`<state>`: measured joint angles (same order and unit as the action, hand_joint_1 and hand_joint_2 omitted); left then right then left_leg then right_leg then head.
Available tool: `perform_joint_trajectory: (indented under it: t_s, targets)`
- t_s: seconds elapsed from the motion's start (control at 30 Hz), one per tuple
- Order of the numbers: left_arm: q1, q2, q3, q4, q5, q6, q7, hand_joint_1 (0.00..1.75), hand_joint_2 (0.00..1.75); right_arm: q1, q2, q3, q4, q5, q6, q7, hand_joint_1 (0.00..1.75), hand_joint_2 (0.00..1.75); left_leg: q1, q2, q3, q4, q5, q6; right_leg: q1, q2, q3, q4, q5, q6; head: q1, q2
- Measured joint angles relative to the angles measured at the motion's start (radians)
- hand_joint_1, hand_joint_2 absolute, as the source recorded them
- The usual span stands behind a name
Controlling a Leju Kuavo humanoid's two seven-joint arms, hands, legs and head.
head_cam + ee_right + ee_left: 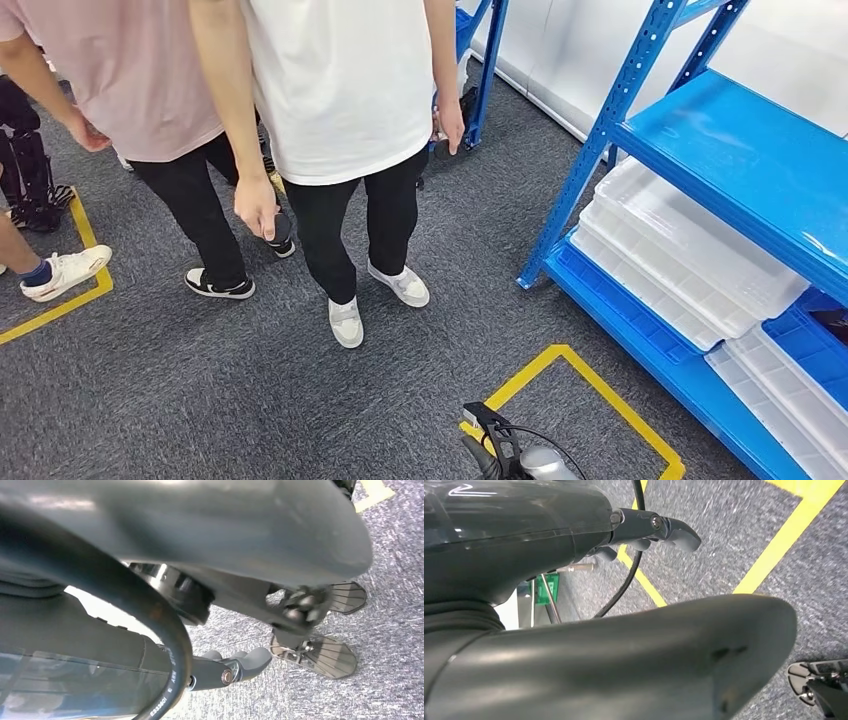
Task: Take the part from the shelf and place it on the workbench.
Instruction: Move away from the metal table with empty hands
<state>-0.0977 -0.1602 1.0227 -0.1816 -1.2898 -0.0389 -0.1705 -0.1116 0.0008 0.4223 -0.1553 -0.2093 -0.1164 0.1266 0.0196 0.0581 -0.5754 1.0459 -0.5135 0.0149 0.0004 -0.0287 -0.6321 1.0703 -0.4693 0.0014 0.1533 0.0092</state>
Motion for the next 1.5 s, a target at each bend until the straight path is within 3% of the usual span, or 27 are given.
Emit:
perform_joint_trajectory:
  t_s: [0.07, 0.13, 0.2, 0.3, 0.37, 0.43, 0.5, 0.57, 0.6, 0.63, 0.7, 0.77, 0.83, 0.87, 0.9, 0.93, 1.0, 1.03, 1.1, 1.17, 1.2, 1.23, 1.3, 1.37, 1.4, 1.43, 1.5]
  targets:
    - [0.0, 0.0, 0.0, 0.0, 0.0, 0.0, 0.0, 0.0, 0.0, -0.002, -0.001, 0.0, 0.0, 0.0, 0.0, 0.0, 0.0, 0.0, -0.003, 0.015, 0.002, -0.002, -0.003, -0.008, 0.013, -0.022, 0.02, -0.044, 0.002, -0.006, -0.001, 0.0]
    - [-0.001, 0.0, 0.0, 0.0, 0.0, 0.0, 0.0, 0.0, 0.0, 0.001, -0.001, 0.0, 0.0, 0.0, 0.0, 0.0, 0.0, 0.0, -0.004, 0.027, 0.007, -0.004, -0.007, -0.019, 0.012, -0.007, 0.02, -0.051, 0.003, -0.011, -0.001, 0.0]
    - [-0.003, 0.0, 0.0, 0.0, 0.0, 0.0, 0.0, 0.0, 0.0, 0.004, -0.001, 0.0, 0.0, 0.0, -0.001, 0.0, 0.0, 0.0, -0.001, 0.006, 0.002, 0.023, -0.029, -0.027, 0.005, 0.009, 0.028, -0.059, 0.005, -0.02, -0.002, 0.0]
    - [-0.001, 0.0, 0.0, 0.0, 0.0, 0.0, -0.001, 0.0, 0.0, 0.001, 0.0, -0.001, 0.0, -0.001, -0.002, -0.001, 0.0, 0.0, 0.001, -0.045, -0.078, 0.198, -0.112, -0.029, 0.002, 0.033, 0.038, -0.061, 0.003, -0.033, -0.004, 0.0]
    - [0.001, 0.0, 0.0, 0.0, 0.0, 0.0, -0.001, 0.0, 0.0, 0.002, 0.001, -0.001, 0.0, -0.001, -0.002, -0.001, 0.0, 0.0, 0.0, -0.053, -0.122, 0.276, -0.125, -0.03, 0.003, 0.054, 0.042, -0.061, 0.001, -0.035, -0.004, 0.0]
    - [0.002, 0.0, 0.0, 0.0, 0.0, 0.0, 0.0, 0.0, 0.0, 0.003, 0.002, -0.001, 0.0, -0.001, -0.002, -0.001, 0.0, 0.0, 0.002, -0.06, -0.099, 0.206, -0.066, -0.028, 0.002, 0.077, 0.048, -0.059, -0.001, -0.034, -0.004, 0.0]
    - [0.001, 0.0, 0.0, 0.0, 0.0, 0.0, 0.0, 0.0, 0.0, 0.002, 0.002, -0.001, 0.0, -0.001, -0.002, -0.001, 0.0, 0.0, 0.006, -0.095, -0.044, 0.073, -0.003, -0.027, 0.003, 0.098, 0.049, -0.054, -0.006, -0.028, -0.004, 0.0]
    - [0.002, 0.0, 0.0, 0.0, 0.0, 0.0, -0.007, 0.0, 0.0, 0.002, 0.003, -0.001, 0.0, -0.001, -0.002, -0.001, 0.0, 0.0, 0.008, -0.126, -0.019, 0.01, 0.015, -0.026, 0.002, 0.115, 0.043, -0.049, -0.008, -0.019, -0.005, 0.0]
    - [0.002, 0.0, 0.0, 0.0, 0.0, 0.0, -0.011, 0.0, 0.0, 0.003, 0.003, -0.001, 0.0, -0.001, -0.002, -0.001, 0.0, 0.0, 0.006, -0.127, -0.018, 0.007, 0.014, -0.025, 0.002, 0.122, 0.04, -0.048, -0.007, -0.015, -0.006, 0.0]
    - [0.002, 0.0, 0.0, 0.0, 0.0, 0.0, -0.012, 0.0, 0.0, 0.006, 0.002, -0.001, 0.0, -0.001, -0.002, -0.001, 0.0, 0.0, 0.006, -0.119, -0.018, 0.005, 0.016, -0.021, 0.0, 0.128, 0.037, -0.049, -0.006, -0.011, -0.006, 0.0]
    - [0.001, 0.0, 0.001, 0.0, 0.001, 0.0, -0.001, 0.0, 0.0, 0.01, 0.001, -0.001, 0.0, -0.001, -0.003, -0.001, 0.0, 0.0, 0.006, -0.101, -0.014, -0.002, 0.019, -0.01, -0.001, 0.107, 0.026, -0.031, -0.02, -0.003, -0.004, 0.0]
    - [0.002, 0.0, 0.001, 0.0, 0.001, 0.0, 0.008, 0.0, 0.0, 0.009, 0.0, 0.0, 0.0, -0.001, -0.003, -0.001, 0.0, 0.0, 0.007, -0.08, -0.01, -0.007, 0.019, -0.002, -0.003, 0.066, -0.02, 0.061, -0.069, 0.002, -0.001, 0.0]
    - [0.004, 0.0, 0.001, 0.0, 0.002, 0.0, 0.009, 0.0, 0.0, 0.007, 0.001, 0.0, 0.0, -0.001, -0.003, -0.001, 0.0, 0.0, 0.006, -0.056, -0.009, -0.007, 0.016, 0.002, -0.009, 0.05, -0.09, 0.194, -0.119, 0.007, 0.001, 0.0]
    - [0.004, 0.0, 0.001, 0.0, 0.002, 0.0, 0.009, 0.0, 0.0, 0.008, 0.001, 0.0, 0.0, -0.001, -0.003, -0.001, 0.0, 0.0, 0.006, -0.045, -0.008, -0.007, 0.015, 0.003, -0.011, 0.048, -0.11, 0.23, -0.123, 0.009, 0.001, 0.0]
    - [0.004, 0.0, 0.001, 0.0, 0.002, 0.0, 0.009, 0.0, 0.0, 0.009, 0.001, 0.0, 0.0, -0.001, -0.003, -0.001, 0.0, 0.0, 0.007, -0.035, -0.006, -0.007, 0.012, 0.002, -0.013, 0.045, -0.111, 0.226, -0.107, 0.01, 0.001, 0.0]
    - [0.004, 0.0, 0.001, 0.0, 0.002, 0.0, 0.009, 0.0, 0.0, 0.01, 0.0, 0.0, 0.0, -0.001, -0.003, -0.001, 0.0, 0.0, 0.007, -0.027, -0.003, -0.007, 0.01, 0.001, -0.014, 0.04, -0.09, 0.182, -0.076, 0.011, 0.001, 0.0]
    - [0.004, 0.0, 0.001, 0.0, 0.002, 0.0, 0.009, 0.0, 0.0, 0.008, 0.0, 0.0, 0.0, -0.001, -0.003, -0.001, 0.0, 0.0, 0.006, -0.012, 0.004, -0.007, 0.004, -0.005, -0.01, 0.005, -0.019, 0.04, -0.012, 0.008, 0.001, 0.0]
    - [0.004, 0.0, 0.001, 0.0, 0.002, 0.0, 0.009, 0.0, 0.0, 0.006, 0.0, 0.0, 0.0, -0.001, -0.003, -0.001, 0.0, 0.0, 0.004, -0.005, 0.007, -0.007, 0.001, -0.009, -0.005, -0.012, 0.007, -0.012, 0.003, 0.006, 0.001, 0.0]
    - [0.004, 0.0, 0.001, 0.0, 0.002, 0.0, 0.009, 0.0, 0.0, 0.004, 0.0, 0.0, 0.0, -0.001, -0.003, -0.001, 0.0, 0.0, 0.0, 0.01, 0.011, -0.009, -0.003, -0.019, 0.006, -0.027, 0.023, -0.049, 0.003, 0.003, 0.0, 0.0]
    - [0.002, -0.001, 0.001, 0.0, 0.002, 0.0, 0.01, 0.0, 0.0, 0.007, 0.0, 0.0, 0.0, -0.001, -0.003, -0.001, 0.0, 0.0, 0.0, 0.017, 0.019, -0.011, -0.009, -0.031, 0.005, -0.009, 0.026, -0.057, 0.004, -0.003, -0.001, 0.0]
    - [0.002, -0.001, 0.001, 0.0, 0.002, 0.0, 0.01, 0.0, 0.0, 0.009, 0.0, 0.0, 0.0, -0.001, -0.003, -0.001, 0.0, 0.0, 0.002, 0.006, 0.018, 0.0, -0.019, -0.035, 0.001, -0.001, 0.031, -0.061, 0.005, -0.008, -0.001, 0.0]
    - [0.001, -0.001, 0.001, 0.0, 0.002, 0.0, 0.009, 0.0, 0.0, 0.01, 0.0, -0.001, 0.0, -0.001, -0.003, -0.001, 0.0, 0.0, 0.004, -0.011, 0.007, 0.032, -0.039, -0.038, -0.003, 0.006, 0.036, -0.065, 0.005, -0.015, -0.002, 0.0]
    - [0.002, -0.001, 0.001, 0.0, 0.002, 0.0, 0.008, 0.0, 0.0, 0.008, 0.002, -0.001, 0.0, -0.001, -0.003, -0.001, 0.0, 0.0, 0.004, -0.045, -0.048, 0.152, -0.1, -0.039, -0.005, 0.023, 0.043, -0.067, 0.004, -0.025, -0.003, 0.0]
    - [0.005, 0.0, 0.001, 0.0, 0.002, 0.0, 0.008, 0.0, 0.0, 0.007, 0.004, -0.001, 0.0, -0.001, -0.003, -0.001, 0.0, 0.0, 0.003, -0.054, -0.107, 0.265, -0.135, -0.04, -0.004, 0.043, 0.047, -0.066, 0.002, -0.028, -0.003, 0.0]
    - [0.006, 0.0, 0.001, 0.0, 0.002, 0.0, 0.008, 0.0, 0.0, 0.008, 0.005, -0.001, 0.0, -0.002, -0.003, -0.001, 0.0, 0.0, 0.004, -0.055, -0.116, 0.274, -0.125, -0.04, -0.004, 0.054, 0.049, -0.066, 0.001, -0.029, -0.003, 0.0]
    - [0.007, 0.0, 0.001, 0.0, 0.002, 0.0, 0.009, 0.0, 0.0, 0.009, 0.005, -0.001, 0.0, -0.002, -0.003, -0.001, 0.0, 0.0, 0.005, -0.057, -0.107, 0.244, -0.095, -0.04, -0.004, 0.066, 0.052, -0.065, -0.001, -0.028, -0.003, 0.0]
    - [0.007, 0.0, 0.001, 0.0, 0.002, 0.0, 0.01, 0.0, 0.0, 0.009, 0.005, -0.001, 0.0, -0.002, -0.003, -0.001, 0.0, 0.0, 0.012, -0.082, -0.054, 0.114, -0.021, -0.04, -0.005, 0.087, 0.056, -0.061, -0.006, -0.023, -0.003, 0.0]
